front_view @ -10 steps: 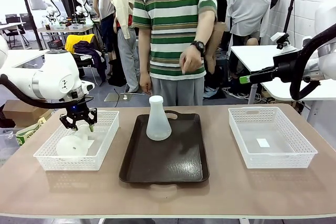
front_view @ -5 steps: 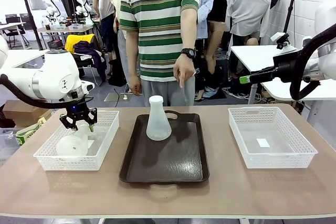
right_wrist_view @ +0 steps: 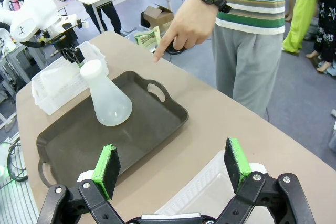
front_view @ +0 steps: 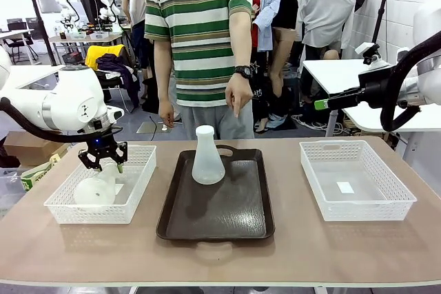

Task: Prepare the laboratory tools.
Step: Place the picked Big flask upright in the Handle tray as directed by the person.

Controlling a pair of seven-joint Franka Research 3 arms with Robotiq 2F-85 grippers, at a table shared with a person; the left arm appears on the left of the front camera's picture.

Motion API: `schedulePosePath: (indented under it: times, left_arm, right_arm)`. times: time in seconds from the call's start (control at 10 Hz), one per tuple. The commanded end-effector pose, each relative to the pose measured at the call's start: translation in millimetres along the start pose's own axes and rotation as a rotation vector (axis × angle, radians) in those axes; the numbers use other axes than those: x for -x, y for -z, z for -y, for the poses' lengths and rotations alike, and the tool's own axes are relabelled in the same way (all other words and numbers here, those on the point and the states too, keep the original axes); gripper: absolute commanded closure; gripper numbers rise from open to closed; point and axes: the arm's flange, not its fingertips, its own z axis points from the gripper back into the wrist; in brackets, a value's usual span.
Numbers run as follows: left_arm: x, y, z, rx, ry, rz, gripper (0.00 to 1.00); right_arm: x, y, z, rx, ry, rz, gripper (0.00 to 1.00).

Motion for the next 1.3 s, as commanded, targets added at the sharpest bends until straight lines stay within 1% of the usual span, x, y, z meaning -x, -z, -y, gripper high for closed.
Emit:
schedulePosePath:
  times: [0.0, 0.5, 0.6, 0.8, 1.0, 1.2]
  left_arm:
    - [-1, 0, 1, 0.000, 0.002, 0.002, 1.00]
    - [0, 0, 0, 0.000, 0.000, 0.000, 1.00]
    - [7, -11, -1, 0.015, 0.037, 0.016, 1.00]
    - [24, -45, -3, 0.083, 0.099, 0.101, 1.00]
    - [30, -70, -7, 0.148, 0.127, 0.146, 1.00]
    - [34, -95, -10, 0.204, 0.173, 0.215, 1.00]
  right_arm:
    - [-3, 0, 0, 0.007, 0.005, -0.014, 0.00]
    - [-3, 0, 0, 0.007, 0.005, -0.014, 0.00]
    - [-3, 0, 0, 0.007, 0.005, -0.014, 0.00]
    - [-3, 0, 0, 0.007, 0.005, -0.014, 0.00]
    - [-3, 0, 0, 0.007, 0.005, -0.014, 0.00]
    - [-3, 0, 0, 0.007, 0.005, -0.014, 0.00]
